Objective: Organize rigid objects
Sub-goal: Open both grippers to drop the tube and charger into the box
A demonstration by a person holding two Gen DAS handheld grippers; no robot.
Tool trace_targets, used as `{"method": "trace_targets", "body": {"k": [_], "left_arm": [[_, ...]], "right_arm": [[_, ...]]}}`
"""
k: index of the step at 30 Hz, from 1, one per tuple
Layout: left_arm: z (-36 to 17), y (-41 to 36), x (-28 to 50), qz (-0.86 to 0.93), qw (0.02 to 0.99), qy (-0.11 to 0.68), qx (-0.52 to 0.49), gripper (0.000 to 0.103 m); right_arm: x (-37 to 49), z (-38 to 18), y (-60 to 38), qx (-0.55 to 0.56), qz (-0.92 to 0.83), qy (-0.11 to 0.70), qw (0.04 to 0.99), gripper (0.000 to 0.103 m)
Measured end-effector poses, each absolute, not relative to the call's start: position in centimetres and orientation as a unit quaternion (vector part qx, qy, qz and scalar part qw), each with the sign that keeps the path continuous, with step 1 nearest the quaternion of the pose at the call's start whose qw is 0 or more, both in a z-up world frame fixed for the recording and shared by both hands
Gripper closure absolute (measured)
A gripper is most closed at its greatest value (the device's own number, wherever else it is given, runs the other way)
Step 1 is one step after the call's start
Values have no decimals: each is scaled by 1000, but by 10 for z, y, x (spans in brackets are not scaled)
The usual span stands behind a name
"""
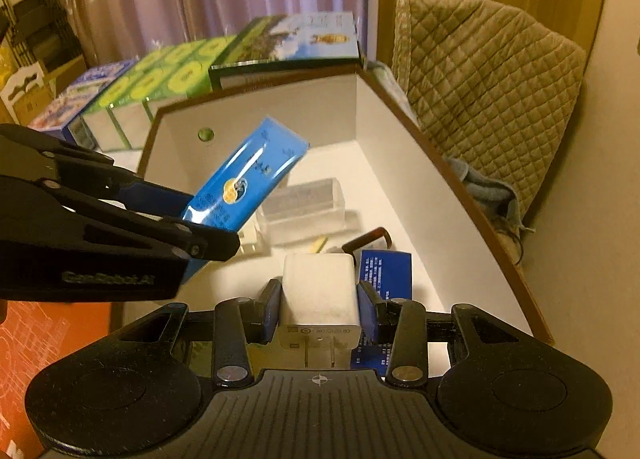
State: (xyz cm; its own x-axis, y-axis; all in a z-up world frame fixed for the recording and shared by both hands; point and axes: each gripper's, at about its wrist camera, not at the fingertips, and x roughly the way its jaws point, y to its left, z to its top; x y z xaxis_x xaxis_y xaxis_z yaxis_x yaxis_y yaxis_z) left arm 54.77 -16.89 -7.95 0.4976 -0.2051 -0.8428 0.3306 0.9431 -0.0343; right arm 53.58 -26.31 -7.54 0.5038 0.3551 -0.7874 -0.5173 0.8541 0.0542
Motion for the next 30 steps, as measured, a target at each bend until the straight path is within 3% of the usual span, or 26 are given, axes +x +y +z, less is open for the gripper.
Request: {"method": "trace_targets", "body": {"k": [5,13,17,30], "left_arm": [[-90,-167,555,-157,852,495,71,68],[-90,-161,554,-152,851,496,80,58],[-88,-157,551,-150,852,495,78,58],[-81,-156,538,-147,858,487,76,57]], "right_arm": [[541,-84,-261,-106,257,441,853,66],[543,-87,-252,-139,256,430,855,65],[541,-87,-253,-138,257,428,855,52],[530,-81,-261,-122,255,432,856,50]]}}
